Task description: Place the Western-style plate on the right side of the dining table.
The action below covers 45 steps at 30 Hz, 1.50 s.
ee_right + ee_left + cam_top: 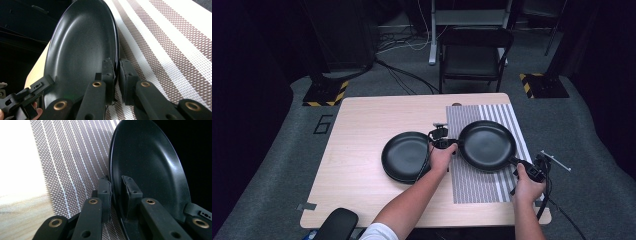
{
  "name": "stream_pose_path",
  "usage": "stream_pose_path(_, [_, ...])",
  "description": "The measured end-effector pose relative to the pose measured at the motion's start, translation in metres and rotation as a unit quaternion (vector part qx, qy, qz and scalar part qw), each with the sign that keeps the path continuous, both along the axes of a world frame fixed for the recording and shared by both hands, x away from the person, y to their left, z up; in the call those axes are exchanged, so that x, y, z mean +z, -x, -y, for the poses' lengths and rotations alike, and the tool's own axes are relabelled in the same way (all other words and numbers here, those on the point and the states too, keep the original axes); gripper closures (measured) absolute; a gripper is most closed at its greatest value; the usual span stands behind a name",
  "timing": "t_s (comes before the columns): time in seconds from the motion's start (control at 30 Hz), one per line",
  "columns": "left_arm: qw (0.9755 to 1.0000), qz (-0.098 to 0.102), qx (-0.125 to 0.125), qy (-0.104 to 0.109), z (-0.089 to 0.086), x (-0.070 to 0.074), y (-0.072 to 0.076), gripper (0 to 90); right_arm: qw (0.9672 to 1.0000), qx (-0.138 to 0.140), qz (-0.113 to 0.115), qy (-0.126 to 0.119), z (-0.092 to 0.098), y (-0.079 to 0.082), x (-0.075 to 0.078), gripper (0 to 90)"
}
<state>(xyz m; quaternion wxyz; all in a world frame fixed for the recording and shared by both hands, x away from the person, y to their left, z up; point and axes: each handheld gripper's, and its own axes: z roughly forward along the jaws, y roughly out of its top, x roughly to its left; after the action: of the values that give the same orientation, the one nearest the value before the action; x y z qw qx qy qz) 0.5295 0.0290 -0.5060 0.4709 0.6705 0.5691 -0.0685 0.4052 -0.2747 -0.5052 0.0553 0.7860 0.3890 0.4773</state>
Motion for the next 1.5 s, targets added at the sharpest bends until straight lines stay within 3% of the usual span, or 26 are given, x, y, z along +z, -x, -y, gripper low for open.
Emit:
stream_pose_path(0.33, [0.9999,-0.011,0.006,-0.01,0.003,-0.007,-0.001,77.9,0.9999,-0.002,-0.01,0.002,-0.001,-0.001,-0.007,83.2])
stream_pose_path(0.73, [0.9988,-0.022,0.011,-0.042,0.006,-0.009,-0.001,76.7,0.9997,-0.004,-0.023,-0.003,-0.003,-0.004,-0.015,82.9])
stream_pose_path(0.93, [0.9983,-0.018,0.015,-0.053,0.008,-0.009,0.0,75.7,0.9996,-0.005,-0.029,-0.002,-0.003,-0.004,-0.016,81.9])
stream_pose_path(1.2, [0.9972,-0.013,0.003,-0.074,0.01,-0.008,-0.001,73.8,0.9995,-0.002,-0.03,0.008,-0.004,-0.004,-0.014,81.1])
stream_pose_path(1.5, [0.9973,-0.009,-0.002,-0.073,0.01,-0.007,-0.001,71.4,0.9994,0.0,-0.024,0.025,-0.004,-0.004,-0.009,76.2])
